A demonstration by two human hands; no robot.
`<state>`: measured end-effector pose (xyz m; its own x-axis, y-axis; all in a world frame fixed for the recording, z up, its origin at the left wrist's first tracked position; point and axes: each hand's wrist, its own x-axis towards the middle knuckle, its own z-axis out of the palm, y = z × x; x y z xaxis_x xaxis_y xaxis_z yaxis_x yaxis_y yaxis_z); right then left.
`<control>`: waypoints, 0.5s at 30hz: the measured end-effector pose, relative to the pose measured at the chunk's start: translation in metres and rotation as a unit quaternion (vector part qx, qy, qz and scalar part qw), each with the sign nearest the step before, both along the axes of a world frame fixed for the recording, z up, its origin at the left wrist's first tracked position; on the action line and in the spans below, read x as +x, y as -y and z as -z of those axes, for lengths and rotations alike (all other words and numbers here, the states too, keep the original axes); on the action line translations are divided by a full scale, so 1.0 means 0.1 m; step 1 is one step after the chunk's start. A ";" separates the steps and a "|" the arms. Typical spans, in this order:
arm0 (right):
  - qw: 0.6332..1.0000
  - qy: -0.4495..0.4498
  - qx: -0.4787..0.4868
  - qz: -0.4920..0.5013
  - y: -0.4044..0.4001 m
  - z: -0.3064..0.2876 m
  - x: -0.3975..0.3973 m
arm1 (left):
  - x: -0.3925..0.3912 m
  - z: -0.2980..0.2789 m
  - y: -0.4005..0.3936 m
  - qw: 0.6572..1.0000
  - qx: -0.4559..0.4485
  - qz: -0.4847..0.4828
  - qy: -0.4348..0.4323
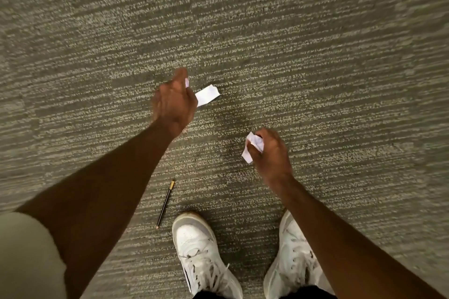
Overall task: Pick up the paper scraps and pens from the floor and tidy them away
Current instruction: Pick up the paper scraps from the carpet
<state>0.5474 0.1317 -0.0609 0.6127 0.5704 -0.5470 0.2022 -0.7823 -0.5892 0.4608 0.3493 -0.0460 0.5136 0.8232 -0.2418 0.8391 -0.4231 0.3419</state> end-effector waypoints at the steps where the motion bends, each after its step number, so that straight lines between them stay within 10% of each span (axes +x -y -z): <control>1: 1.000 0.000 0.005 0.009 0.01 0.03 0.01 | 0.03 0.06 0.00 1.000 0.008 0.015 -0.016; 15: 0.997 -0.019 0.013 0.067 0.33 -0.19 0.20 | 0.07 0.09 0.38 0.986 -0.041 0.124 -0.107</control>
<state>0.5679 0.0987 -0.0419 0.6642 0.4986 -0.5571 0.0734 -0.7851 -0.6151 0.4674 0.3109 -0.0552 0.6270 0.6516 -0.4270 0.7696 -0.6031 0.2097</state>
